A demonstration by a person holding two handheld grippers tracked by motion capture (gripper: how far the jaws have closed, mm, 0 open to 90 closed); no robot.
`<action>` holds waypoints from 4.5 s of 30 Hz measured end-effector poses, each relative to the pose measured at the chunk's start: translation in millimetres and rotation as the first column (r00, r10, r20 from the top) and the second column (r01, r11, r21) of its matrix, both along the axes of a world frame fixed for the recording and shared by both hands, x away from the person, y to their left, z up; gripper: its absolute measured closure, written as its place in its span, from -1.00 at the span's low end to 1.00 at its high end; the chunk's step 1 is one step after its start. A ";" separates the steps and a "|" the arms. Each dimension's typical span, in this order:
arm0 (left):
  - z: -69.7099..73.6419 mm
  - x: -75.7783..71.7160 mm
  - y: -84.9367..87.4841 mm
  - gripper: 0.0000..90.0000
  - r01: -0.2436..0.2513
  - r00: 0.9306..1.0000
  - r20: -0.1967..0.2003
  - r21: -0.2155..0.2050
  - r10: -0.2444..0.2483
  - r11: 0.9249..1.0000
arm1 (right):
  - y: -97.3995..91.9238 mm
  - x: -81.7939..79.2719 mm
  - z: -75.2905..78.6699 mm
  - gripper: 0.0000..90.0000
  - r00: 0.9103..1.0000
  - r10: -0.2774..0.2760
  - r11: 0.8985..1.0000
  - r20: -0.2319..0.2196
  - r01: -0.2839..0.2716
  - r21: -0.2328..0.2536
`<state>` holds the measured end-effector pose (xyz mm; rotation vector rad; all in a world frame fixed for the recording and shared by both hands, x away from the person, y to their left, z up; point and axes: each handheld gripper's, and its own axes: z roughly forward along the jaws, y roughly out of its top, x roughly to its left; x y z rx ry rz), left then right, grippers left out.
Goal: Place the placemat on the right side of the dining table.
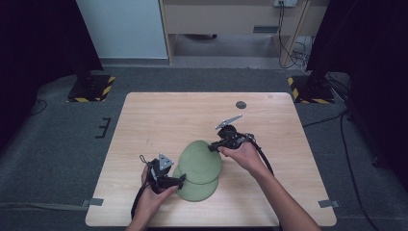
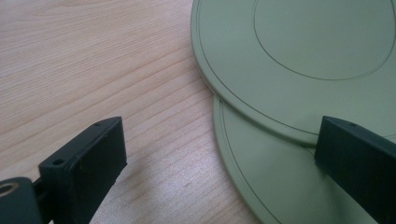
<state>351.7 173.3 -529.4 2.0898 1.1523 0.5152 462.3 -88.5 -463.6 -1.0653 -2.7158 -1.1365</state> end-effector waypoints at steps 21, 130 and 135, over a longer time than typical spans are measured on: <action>-1.1 -0.3 0.6 -0.96 -0.001 1.000 0.003 -0.005 0.001 1.000 | -14.5 3.1 9.6 0.91 1.000 -0.028 0.999 -0.015 0.027 -0.022; -6.9 17.8 65.8 -0.98 -0.250 0.967 -0.037 0.014 0.250 0.968 | -86.8 23.5 95.1 0.91 0.932 -0.321 0.947 0.168 0.314 0.067; -6.9 17.7 65.8 -0.98 -0.250 0.967 -0.037 0.014 0.250 0.968 | -93.5 25.4 94.9 0.91 0.924 -0.342 0.940 0.172 0.335 0.066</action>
